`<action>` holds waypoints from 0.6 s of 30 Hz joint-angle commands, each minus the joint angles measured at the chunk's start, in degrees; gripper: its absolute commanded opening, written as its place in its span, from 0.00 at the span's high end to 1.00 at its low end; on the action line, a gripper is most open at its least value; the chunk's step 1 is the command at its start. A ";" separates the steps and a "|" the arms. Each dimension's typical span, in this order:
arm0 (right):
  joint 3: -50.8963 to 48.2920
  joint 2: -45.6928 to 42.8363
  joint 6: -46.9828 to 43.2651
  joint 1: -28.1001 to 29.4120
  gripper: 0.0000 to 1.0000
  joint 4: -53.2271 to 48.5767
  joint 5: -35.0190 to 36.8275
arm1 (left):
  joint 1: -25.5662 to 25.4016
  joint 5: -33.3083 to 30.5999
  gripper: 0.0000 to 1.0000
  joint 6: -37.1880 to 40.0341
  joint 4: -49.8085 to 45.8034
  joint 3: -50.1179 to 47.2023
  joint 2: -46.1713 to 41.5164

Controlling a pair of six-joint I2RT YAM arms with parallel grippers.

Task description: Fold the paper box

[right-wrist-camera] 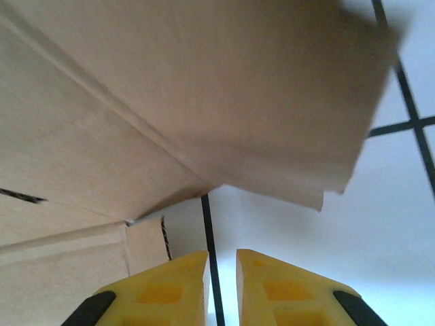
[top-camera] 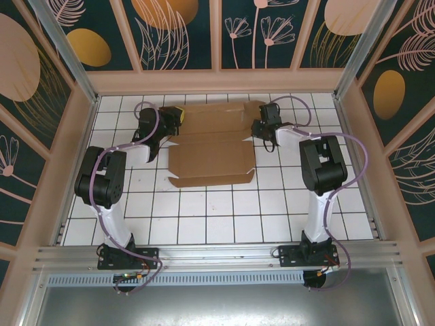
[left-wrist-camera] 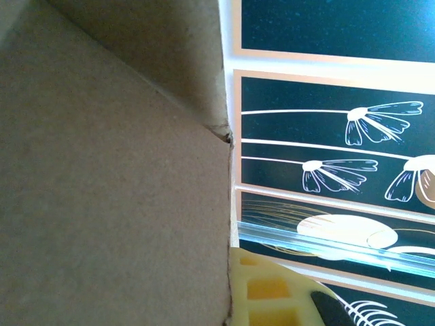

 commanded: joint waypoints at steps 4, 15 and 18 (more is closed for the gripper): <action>0.68 1.73 0.83 1.11 0.83 3.04 -7.81 | 0.17 1.21 0.96 1.37 -3.61 1.07 -0.47; 2.85 4.22 2.68 3.88 0.81 7.98 -23.23 | 0.15 1.45 0.96 1.43 -3.96 0.97 -1.12; 4.35 6.23 2.06 4.52 0.81 6.36 -23.75 | 0.15 1.63 0.96 1.55 -3.97 0.72 -1.25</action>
